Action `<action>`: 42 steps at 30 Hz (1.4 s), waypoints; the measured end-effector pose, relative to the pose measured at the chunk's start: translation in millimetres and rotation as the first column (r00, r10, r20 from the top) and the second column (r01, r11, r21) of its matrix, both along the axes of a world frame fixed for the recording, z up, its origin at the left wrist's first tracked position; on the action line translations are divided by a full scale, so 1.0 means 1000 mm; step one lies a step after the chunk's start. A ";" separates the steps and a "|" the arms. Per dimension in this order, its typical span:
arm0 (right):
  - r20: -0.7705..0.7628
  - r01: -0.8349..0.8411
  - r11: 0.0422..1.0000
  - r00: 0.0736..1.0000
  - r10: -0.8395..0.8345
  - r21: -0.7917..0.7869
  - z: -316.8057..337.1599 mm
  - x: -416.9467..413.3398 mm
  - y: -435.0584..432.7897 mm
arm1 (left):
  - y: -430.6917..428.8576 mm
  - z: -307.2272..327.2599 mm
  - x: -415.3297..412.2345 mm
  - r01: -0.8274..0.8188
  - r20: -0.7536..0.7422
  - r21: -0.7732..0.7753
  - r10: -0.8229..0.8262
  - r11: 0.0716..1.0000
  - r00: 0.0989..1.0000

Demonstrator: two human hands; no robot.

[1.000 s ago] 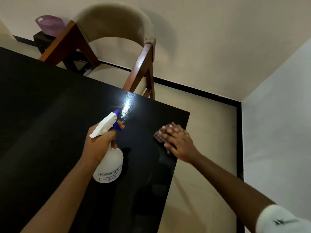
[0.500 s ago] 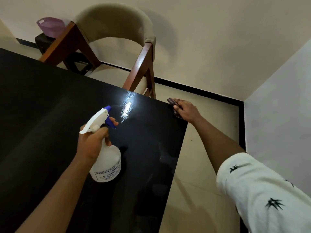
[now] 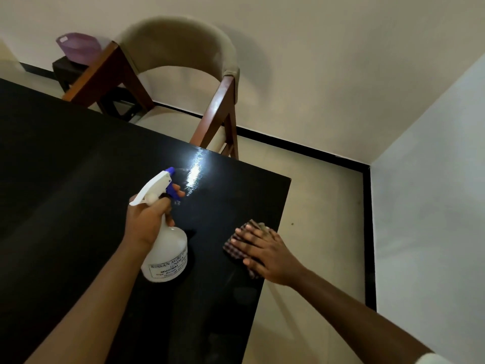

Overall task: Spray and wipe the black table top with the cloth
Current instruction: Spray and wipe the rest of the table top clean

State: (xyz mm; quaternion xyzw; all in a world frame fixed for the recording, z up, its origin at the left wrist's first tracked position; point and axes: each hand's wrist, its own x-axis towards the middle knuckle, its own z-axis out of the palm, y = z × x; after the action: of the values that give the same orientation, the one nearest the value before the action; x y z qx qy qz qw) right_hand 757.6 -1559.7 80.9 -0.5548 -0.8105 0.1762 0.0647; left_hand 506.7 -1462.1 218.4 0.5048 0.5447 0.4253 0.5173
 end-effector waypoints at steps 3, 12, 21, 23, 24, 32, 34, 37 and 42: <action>0.059 0.013 0.999 0.998 -0.015 0.034 0.001 0.013 0.024 | -0.003 -0.003 -0.005 0.020 -0.041 0.009 -0.020 1.000 0.999; 0.149 0.354 0.935 0.923 -0.354 0.027 0.006 0.013 0.061 | -0.031 -0.008 -0.018 0.109 -0.143 0.147 -0.087 0.983 0.986; 0.077 0.040 0.999 0.996 -0.040 -0.001 0.006 -0.071 -0.068 | -0.044 -0.005 -0.026 0.175 -0.114 0.181 -0.156 0.968 0.981; 0.082 0.041 0.999 0.996 -0.042 0.016 0.007 -0.068 -0.061 | -0.047 -0.005 -0.029 0.163 -0.102 0.178 -0.147 0.970 0.984; 0.092 0.051 0.998 0.994 -0.053 0.025 0.006 -0.064 -0.051 | -0.051 -0.003 -0.031 0.162 -0.095 0.170 -0.148 0.972 0.984; 0.165 0.366 0.930 0.916 -0.366 0.028 0.006 -0.020 0.037 | -0.089 0.008 -0.073 0.214 -0.135 0.067 -0.204 0.974 0.970; 0.172 0.355 0.934 0.919 -0.356 0.035 0.003 -0.025 0.030 | -0.104 0.017 -0.083 0.211 -0.139 0.028 -0.205 0.977 0.969; 0.164 0.263 0.965 0.951 -0.261 0.011 0.004 -0.044 -0.008 | -0.129 0.027 -0.096 0.147 -0.131 -0.027 -0.149 0.989 0.980; 0.050 0.134 0.991 0.990 -0.134 0.002 0.004 -0.084 -0.086 | -0.176 0.029 -0.125 0.134 -0.126 -0.128 -0.150 0.983 0.981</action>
State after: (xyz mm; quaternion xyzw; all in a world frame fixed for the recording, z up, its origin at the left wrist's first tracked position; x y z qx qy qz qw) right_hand 673.4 -1645.9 84.5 -0.6124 -0.7726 0.1580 0.0559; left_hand 381.5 -1638.5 247.5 0.5383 0.5653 0.3189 0.5375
